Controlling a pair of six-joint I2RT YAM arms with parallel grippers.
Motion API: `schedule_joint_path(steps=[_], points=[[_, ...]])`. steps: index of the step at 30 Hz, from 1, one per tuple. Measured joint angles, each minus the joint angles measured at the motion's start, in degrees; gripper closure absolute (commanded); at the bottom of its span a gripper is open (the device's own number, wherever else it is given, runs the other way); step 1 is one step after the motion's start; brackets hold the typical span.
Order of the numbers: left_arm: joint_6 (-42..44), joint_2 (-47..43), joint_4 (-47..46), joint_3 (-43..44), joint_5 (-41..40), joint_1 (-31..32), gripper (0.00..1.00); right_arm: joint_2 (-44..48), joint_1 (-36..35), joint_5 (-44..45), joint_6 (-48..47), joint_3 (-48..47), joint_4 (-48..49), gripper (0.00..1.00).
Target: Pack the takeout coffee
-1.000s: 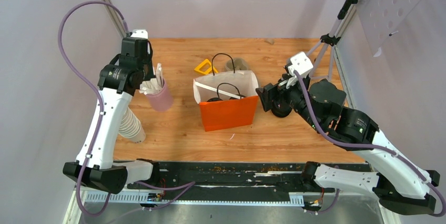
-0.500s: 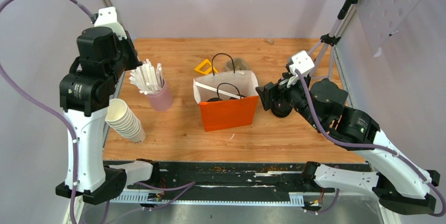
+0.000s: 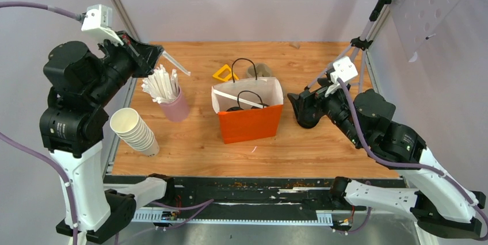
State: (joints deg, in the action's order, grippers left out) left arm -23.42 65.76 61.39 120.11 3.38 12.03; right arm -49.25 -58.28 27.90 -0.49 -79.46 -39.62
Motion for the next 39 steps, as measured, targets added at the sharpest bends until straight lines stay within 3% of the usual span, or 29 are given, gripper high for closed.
schedule_joint_path(steps=[9,13,16,27,39], points=[[-12.9,-2.6,-22.9,-7.0,22.2,-0.1,1.0,1.1,0.0,1.5,-0.2,-0.1,-0.5,0.0],[-23.2,-3.5,-39.0,-16.2,31.5,-0.1,1.0,1.7,0.0,2.6,-0.2,-0.1,-0.7,0.0],[-27.9,-3.3,-44.8,-21.0,34.8,-0.1,1.0,2.3,0.0,3.3,0.5,-0.3,-1.1,0.0],[-32.9,-4.0,-52.9,-37.3,37.1,0.6,1.0,3.9,0.0,4.1,1.9,-0.9,-2.1,0.0],[-32.9,0.1,-57.7,-48.3,33.1,13.3,1.0,3.6,0.0,4.7,1.9,-1.2,-3.1,0.0]])
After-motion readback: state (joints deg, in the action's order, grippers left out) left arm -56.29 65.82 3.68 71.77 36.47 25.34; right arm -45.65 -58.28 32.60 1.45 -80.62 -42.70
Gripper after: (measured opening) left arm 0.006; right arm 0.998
